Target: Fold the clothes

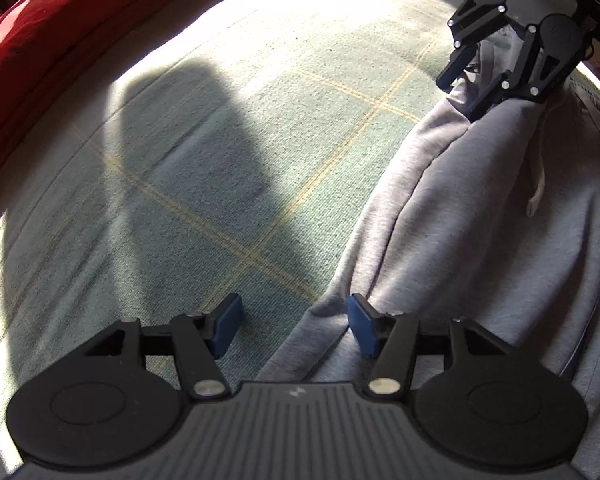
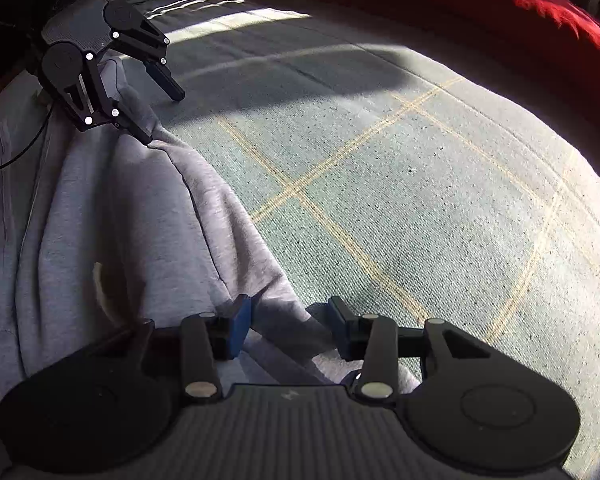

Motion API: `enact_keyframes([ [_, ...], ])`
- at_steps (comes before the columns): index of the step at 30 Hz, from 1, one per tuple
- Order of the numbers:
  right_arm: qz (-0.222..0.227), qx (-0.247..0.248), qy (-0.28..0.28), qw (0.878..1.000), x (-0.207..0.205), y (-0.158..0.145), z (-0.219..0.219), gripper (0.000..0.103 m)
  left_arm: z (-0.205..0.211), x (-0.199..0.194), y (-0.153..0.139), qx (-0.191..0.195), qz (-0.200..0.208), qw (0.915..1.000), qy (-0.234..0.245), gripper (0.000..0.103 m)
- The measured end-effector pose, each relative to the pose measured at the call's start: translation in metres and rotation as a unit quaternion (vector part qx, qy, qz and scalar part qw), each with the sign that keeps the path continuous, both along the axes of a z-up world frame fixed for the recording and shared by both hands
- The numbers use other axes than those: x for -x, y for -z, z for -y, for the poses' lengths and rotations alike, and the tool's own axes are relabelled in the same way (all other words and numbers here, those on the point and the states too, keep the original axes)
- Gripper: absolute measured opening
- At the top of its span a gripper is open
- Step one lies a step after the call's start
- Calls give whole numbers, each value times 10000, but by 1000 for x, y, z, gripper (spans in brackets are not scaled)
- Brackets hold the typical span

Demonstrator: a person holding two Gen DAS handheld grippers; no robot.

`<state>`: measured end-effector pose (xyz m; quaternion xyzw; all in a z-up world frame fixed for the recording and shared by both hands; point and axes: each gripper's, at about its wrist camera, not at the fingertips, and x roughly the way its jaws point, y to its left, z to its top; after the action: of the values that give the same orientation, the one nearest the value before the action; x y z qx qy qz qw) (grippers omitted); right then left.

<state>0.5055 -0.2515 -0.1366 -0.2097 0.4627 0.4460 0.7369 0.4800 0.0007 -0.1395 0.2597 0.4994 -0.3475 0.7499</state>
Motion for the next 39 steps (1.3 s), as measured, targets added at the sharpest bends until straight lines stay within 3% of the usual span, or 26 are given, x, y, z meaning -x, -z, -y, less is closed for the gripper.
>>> enact_keyframes([
  [5, 340, 123, -83, 9993, 13, -2, -4, 47, 9, -1, 3, -361, -152, 9985, 373, 58],
  [10, 417, 338, -313, 9981, 25, -3, -17, 18, 12, -5, 6, -452, -397, 9981, 143, 57],
  [13, 511, 454, -432, 9967, 35, -5, -22, 9, 18, 4, 4, -512, -406, 9977, 170, 35],
  [15, 766, 566, -531, 9940, 45, -8, -25, 7, 27, 19, 0, -671, -207, 9968, 394, 12],
  [17, 1029, 703, -639, 9901, 56, -11, -27, 4, 36, 35, -3, -904, 132, 9943, 548, 4],
  [22, 1825, 1102, -819, 9736, 78, -19, -31, 3, 44, 51, -18, -1128, 977, 9880, 406, 2],
  [27, 2471, 1424, -470, 9573, 65, -22, -33, 3, 47, 29, -39, -1035, 1647, 9809, -69, 2],
  [34, 2881, 1470, 501, 9449, 9, -28, -21, 2, 66, -8, -30, -1042, 2010, 9736, -298, 2],
  [39, 2890, 1780, 834, 9369, -24, 0, -18, 0, 77, -40, -2, -959, 1915, 9751, -569, 2],
])
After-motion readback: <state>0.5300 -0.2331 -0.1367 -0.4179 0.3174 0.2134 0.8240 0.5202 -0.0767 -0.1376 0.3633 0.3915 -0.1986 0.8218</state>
